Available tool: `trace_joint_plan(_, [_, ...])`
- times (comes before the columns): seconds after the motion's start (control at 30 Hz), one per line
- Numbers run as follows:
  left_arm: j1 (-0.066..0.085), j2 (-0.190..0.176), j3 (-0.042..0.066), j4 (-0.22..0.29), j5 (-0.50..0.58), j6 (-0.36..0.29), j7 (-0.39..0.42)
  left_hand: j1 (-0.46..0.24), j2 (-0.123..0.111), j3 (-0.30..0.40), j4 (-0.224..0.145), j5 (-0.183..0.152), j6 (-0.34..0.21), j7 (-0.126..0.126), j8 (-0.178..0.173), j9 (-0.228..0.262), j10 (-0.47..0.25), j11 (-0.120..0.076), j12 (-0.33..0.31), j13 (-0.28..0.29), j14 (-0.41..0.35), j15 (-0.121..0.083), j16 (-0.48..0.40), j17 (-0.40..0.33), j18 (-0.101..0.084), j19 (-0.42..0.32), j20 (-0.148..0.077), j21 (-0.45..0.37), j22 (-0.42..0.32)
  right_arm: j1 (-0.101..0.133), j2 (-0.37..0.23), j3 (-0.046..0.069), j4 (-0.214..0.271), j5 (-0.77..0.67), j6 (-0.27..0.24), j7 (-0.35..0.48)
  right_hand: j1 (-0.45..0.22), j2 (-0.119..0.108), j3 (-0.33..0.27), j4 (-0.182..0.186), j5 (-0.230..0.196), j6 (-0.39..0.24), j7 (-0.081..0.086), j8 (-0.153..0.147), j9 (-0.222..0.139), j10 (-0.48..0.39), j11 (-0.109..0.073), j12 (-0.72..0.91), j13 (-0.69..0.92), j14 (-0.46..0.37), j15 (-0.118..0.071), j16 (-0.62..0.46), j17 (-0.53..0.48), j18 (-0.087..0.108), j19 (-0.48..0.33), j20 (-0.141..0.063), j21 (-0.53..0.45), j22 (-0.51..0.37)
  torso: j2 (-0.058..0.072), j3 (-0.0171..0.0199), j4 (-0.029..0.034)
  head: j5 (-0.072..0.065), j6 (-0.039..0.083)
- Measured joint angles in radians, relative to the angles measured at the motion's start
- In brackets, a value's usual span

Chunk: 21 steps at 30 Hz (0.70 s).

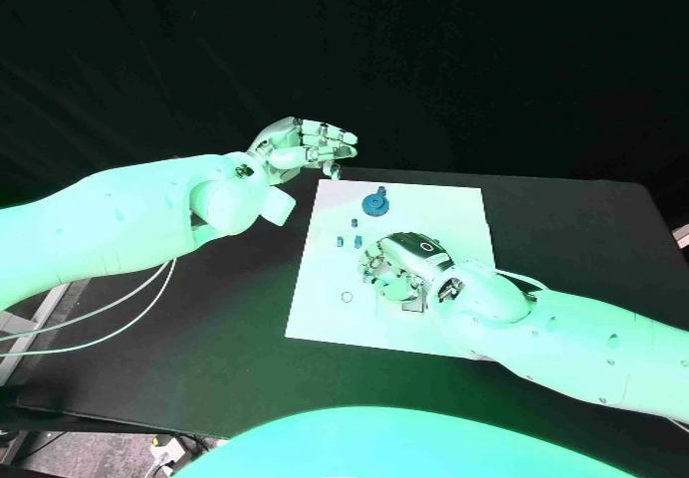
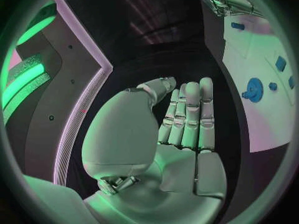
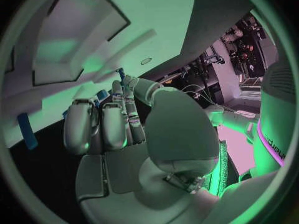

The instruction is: Assemble the parts on the task board

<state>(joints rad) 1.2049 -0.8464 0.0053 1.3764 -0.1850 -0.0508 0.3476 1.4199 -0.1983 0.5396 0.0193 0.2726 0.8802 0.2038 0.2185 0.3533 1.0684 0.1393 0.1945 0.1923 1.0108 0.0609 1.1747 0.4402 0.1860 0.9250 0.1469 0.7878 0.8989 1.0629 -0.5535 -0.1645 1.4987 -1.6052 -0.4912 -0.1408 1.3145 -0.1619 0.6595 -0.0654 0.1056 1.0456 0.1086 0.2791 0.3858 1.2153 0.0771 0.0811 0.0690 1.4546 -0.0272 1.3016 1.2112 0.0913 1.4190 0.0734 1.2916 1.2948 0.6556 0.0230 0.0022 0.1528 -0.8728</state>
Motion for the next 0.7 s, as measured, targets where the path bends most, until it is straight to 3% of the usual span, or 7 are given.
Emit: trace_joint_plan(0.7, [0.0,0.001,0.0,0.0,0.002,0.002,-0.001,0.0,0.0,0.0,0.0,0.0,0.0,0.0,0.0,0.0,0.0,0.0,0.0,0.001,0.0,0.0,0.0,0.0,0.0,0.0,0.0,0.0,-0.003,-0.003,0.017,0.001,-0.017,-0.036,0.027,-0.028,0.0,0.0,0.0,0.0,0.0,0.0,0.0,0.0,0.007,0.004,-0.003,0.0,0.0,0.0,0.0,0.0,0.0,0.0,0.0,0.0,0.0,0.0,0.002,0.0006,-0.0007,0.008,0.0])
